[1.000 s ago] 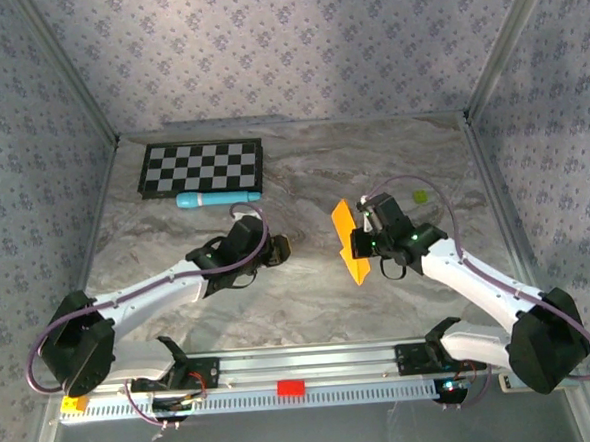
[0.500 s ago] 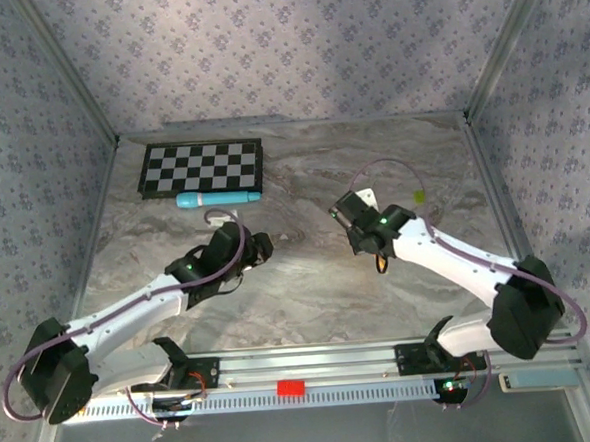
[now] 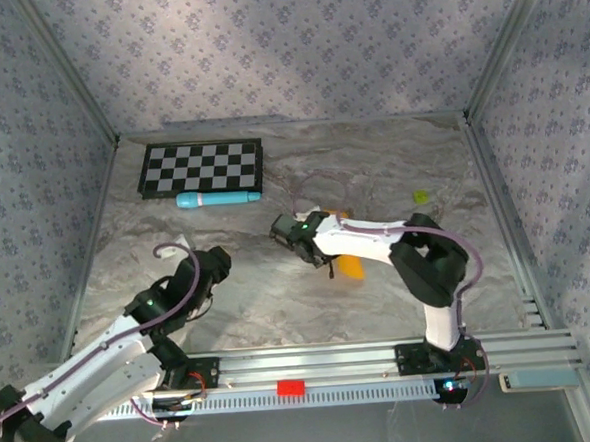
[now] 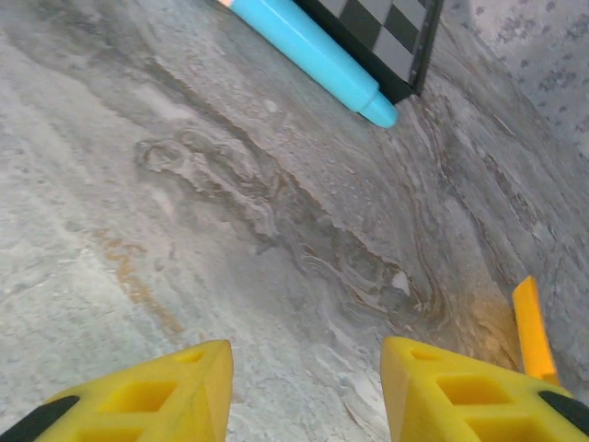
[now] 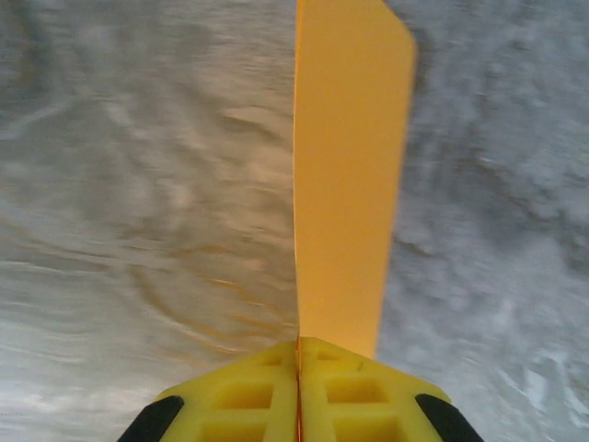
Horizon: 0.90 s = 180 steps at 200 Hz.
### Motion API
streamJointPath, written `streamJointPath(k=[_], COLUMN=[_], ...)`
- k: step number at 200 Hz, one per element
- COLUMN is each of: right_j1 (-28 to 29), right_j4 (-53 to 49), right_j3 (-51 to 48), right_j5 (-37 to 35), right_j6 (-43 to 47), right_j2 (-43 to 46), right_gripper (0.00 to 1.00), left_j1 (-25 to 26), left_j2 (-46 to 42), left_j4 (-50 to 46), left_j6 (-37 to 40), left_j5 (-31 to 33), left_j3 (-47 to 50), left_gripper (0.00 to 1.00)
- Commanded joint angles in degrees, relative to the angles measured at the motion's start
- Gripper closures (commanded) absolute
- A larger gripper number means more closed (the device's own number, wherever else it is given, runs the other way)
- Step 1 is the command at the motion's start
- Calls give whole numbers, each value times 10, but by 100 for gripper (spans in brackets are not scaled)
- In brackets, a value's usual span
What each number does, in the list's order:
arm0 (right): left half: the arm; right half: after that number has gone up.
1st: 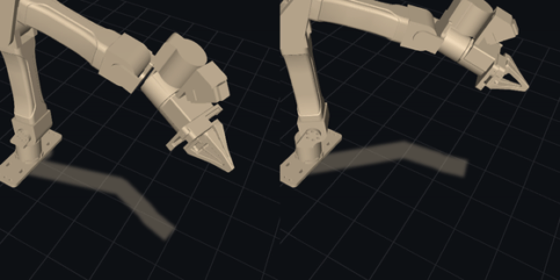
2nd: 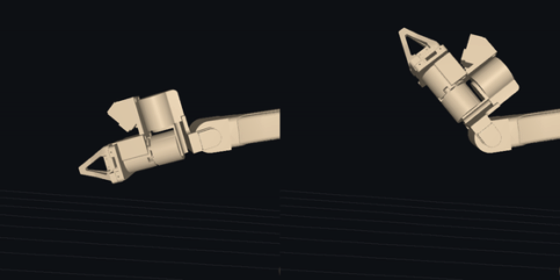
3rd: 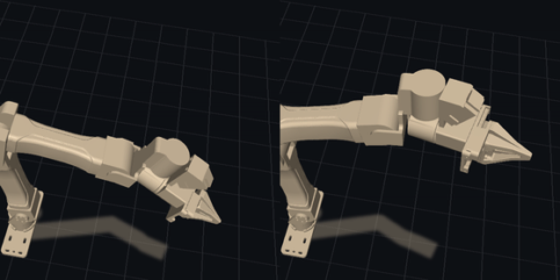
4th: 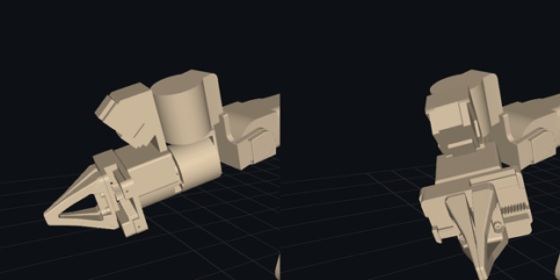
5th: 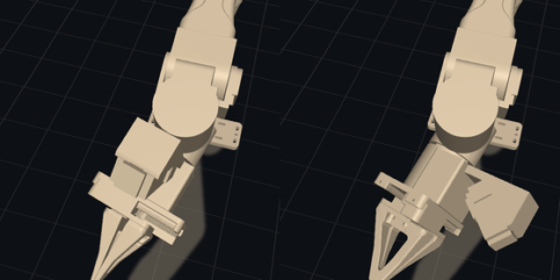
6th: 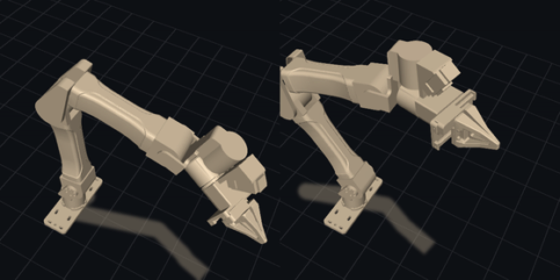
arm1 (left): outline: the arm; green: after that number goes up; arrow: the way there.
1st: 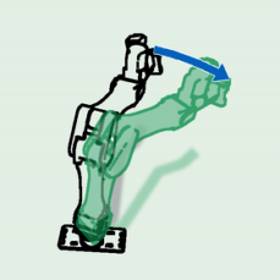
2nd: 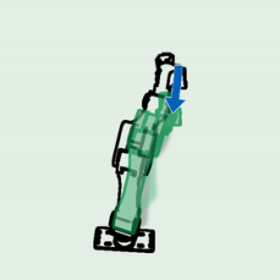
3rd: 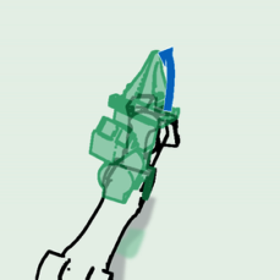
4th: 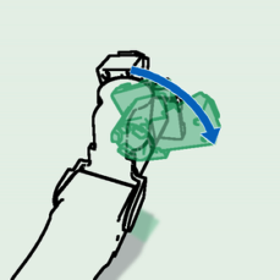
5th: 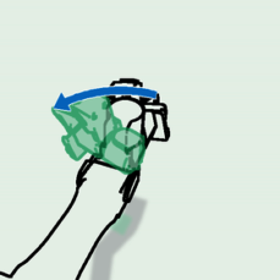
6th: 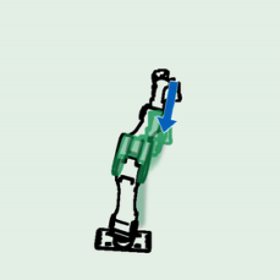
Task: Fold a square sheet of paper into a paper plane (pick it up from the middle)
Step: Turn over the paper at the center of the table, then third fold the triangle at the center of the table.
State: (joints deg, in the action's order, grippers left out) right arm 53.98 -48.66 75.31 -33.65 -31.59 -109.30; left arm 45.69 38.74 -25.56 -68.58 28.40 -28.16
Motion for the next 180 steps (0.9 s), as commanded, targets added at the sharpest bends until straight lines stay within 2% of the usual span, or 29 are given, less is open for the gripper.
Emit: streamJointPath(k=[1, 26, 43, 60, 77, 93, 114, 127, 149, 180], right_j1=[15, 14, 2, -29, -78, -140, -216, -249, -273, -276], right_j4=[11, 54, 105, 182, 265, 347, 419, 454, 481, 486], right_j3=[50, 72, 46, -14, -109, -195, -286, -327, -362, -368], right_j5=[90, 208, 276, 346, 428, 509, 590, 629, 675, 679], right_j6=[11, 31, 33, 33, 15, -23, -75, -90, -95, -93], right_j2=[-42, -46, 1, 77, 158, 214, 248, 257, 254, 232], right_gripper=[88, 77, 54, 46, 44, 49, 69, 76, 83, 90], left_j1=[-6, -6, -8, -9, -12, -21, -33, -35, -34, -34], left_j2=[-24, -26, -12, 16, 59, 111, 196, 251, 338, 416], left_j4=[-46, -40, -25, -5, 22, 54, 99, 130, 171, 212], left_j6=[-35, -25, -7, 18, 45, 72, 98, 107, 109, 99], left_j5=[24, 13, -2, -29, -64, -118, -203, -254, -329, -386], left_j3=[9, 8, 2, -9, -24, -39, -67, -86, -120, -145], left_gripper=[54, 54, 53, 53, 53, 52, 53, 53, 56, 59])
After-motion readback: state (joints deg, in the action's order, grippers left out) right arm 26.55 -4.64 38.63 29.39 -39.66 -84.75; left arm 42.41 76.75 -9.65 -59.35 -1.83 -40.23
